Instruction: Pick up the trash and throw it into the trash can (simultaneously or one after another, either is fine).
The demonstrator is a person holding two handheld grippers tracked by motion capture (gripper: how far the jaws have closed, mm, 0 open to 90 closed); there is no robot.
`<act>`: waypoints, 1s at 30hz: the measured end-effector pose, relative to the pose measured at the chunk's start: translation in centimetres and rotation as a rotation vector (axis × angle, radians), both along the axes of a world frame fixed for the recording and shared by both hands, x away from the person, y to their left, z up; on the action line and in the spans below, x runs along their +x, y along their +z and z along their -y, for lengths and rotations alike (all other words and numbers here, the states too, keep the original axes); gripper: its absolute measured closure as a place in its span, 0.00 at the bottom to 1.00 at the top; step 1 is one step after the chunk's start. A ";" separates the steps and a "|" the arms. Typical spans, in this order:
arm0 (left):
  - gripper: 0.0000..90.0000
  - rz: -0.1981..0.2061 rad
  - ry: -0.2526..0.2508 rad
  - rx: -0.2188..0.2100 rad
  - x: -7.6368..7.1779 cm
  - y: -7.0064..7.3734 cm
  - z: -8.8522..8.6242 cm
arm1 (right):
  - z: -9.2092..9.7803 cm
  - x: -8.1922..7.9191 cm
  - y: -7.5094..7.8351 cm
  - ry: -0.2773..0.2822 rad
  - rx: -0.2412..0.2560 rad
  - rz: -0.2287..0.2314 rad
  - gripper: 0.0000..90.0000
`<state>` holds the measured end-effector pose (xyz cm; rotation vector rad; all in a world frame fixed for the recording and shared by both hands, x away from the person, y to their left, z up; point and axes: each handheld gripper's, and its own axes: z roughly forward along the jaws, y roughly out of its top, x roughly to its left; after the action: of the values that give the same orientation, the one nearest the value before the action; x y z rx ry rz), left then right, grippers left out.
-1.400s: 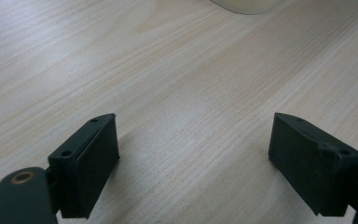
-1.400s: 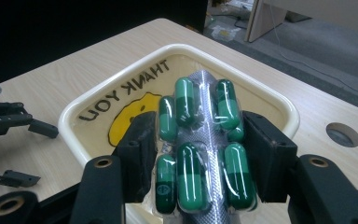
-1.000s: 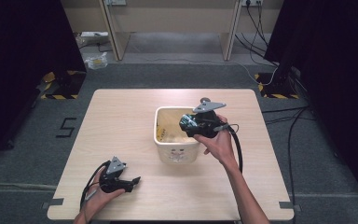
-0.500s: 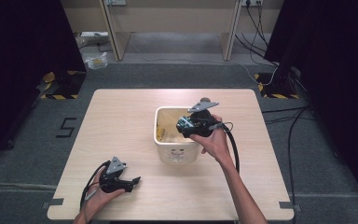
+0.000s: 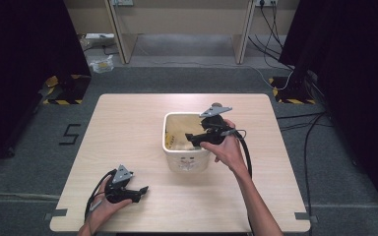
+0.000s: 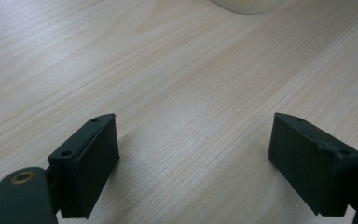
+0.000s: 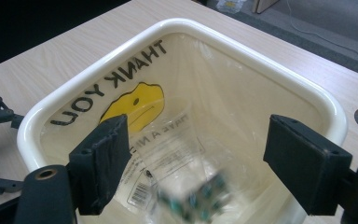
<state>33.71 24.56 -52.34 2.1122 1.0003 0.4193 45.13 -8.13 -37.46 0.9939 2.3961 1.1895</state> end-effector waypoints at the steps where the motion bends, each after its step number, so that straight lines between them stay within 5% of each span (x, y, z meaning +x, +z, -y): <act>1: 0.17 0.000 0.000 0.000 0.0 0.0 0.0 | 0.1 0.0 0.1 0.000 0.003 0.003 0.24; 30: 0.17 0.000 0.000 0.000 0.0 0.0 0.0 | 4.4 -2.0 1.3 -0.056 0.062 0.064 0.23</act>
<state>33.71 24.56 -52.34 2.1124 1.0002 0.4192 43.15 -12.55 -36.18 1.0190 2.2794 1.2634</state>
